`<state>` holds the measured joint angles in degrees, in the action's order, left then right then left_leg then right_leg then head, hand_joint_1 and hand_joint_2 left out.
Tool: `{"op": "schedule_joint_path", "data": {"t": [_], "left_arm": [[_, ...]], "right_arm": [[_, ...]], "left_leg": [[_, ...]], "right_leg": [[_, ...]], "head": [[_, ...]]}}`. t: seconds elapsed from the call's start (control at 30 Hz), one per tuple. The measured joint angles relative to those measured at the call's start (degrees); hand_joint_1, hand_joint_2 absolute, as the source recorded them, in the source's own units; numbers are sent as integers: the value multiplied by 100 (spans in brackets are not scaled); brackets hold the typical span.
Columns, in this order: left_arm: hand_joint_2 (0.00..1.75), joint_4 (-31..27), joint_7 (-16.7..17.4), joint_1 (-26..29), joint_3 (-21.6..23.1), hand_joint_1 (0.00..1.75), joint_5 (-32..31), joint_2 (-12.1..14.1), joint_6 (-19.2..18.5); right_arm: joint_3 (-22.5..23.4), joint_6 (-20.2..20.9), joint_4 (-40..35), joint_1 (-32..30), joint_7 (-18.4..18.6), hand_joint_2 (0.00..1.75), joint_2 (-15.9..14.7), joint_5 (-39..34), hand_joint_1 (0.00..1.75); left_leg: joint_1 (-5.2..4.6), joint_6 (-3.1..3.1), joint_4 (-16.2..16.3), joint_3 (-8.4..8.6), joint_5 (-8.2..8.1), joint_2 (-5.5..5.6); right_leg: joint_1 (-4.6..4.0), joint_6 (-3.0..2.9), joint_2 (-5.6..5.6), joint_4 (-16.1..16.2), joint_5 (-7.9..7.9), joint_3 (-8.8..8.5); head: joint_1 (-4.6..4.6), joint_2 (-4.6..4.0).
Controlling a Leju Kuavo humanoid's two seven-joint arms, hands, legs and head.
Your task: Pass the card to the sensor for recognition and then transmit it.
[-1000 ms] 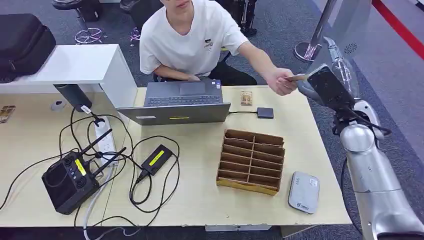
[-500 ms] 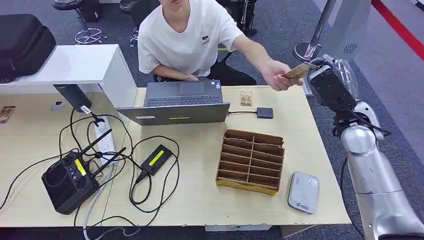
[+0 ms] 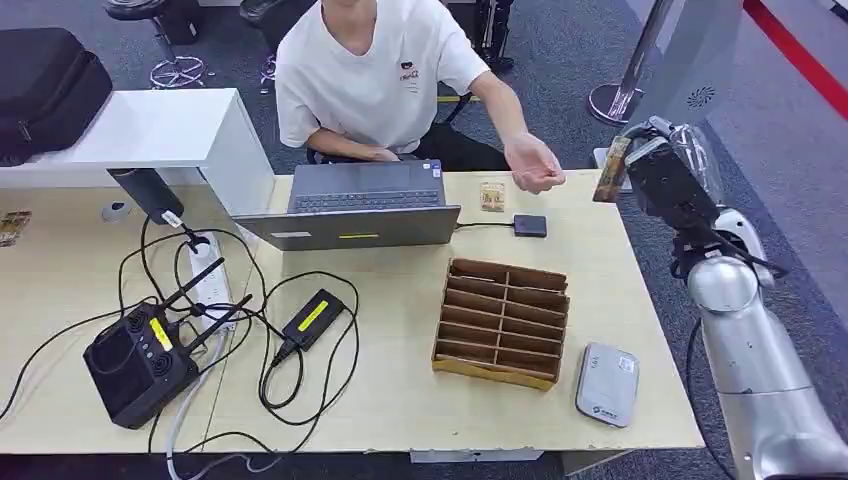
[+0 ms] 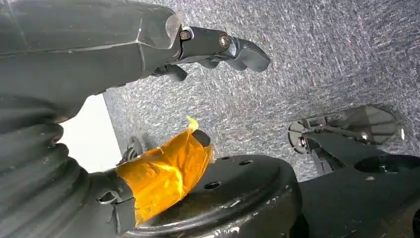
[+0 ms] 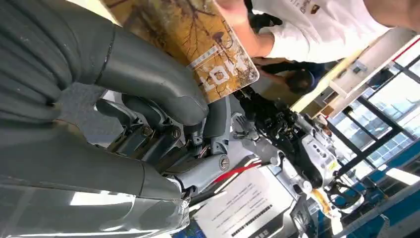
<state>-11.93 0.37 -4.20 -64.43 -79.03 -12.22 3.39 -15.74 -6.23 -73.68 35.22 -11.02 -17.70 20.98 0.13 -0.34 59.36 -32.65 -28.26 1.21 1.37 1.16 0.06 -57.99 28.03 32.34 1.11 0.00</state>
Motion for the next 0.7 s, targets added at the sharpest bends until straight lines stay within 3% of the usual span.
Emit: {"op": "schedule_joint_path", "data": {"t": [0.33, 0.7], "left_arm": [[175, 2, 72, 1, 0, 0, 42, -11, 92], [175, 7, 81, 8, -37, 0, 190, -11, 94]], "right_arm": [[254, -149, -232, -443, -140, 175, -225, -110, 175], [1329, -221, -1336, -2104, -667, 175, -555, -39, 175]], "left_leg": [[0, 2, 1, -1, -2, 3], [0, 7, 0, -6, -9, 4]], "right_leg": [[0, 0, -4, 3, 0, 1], [0, 1, -8, 6, 2, 4]], "head": [[0, 0], [0, 0]]}}
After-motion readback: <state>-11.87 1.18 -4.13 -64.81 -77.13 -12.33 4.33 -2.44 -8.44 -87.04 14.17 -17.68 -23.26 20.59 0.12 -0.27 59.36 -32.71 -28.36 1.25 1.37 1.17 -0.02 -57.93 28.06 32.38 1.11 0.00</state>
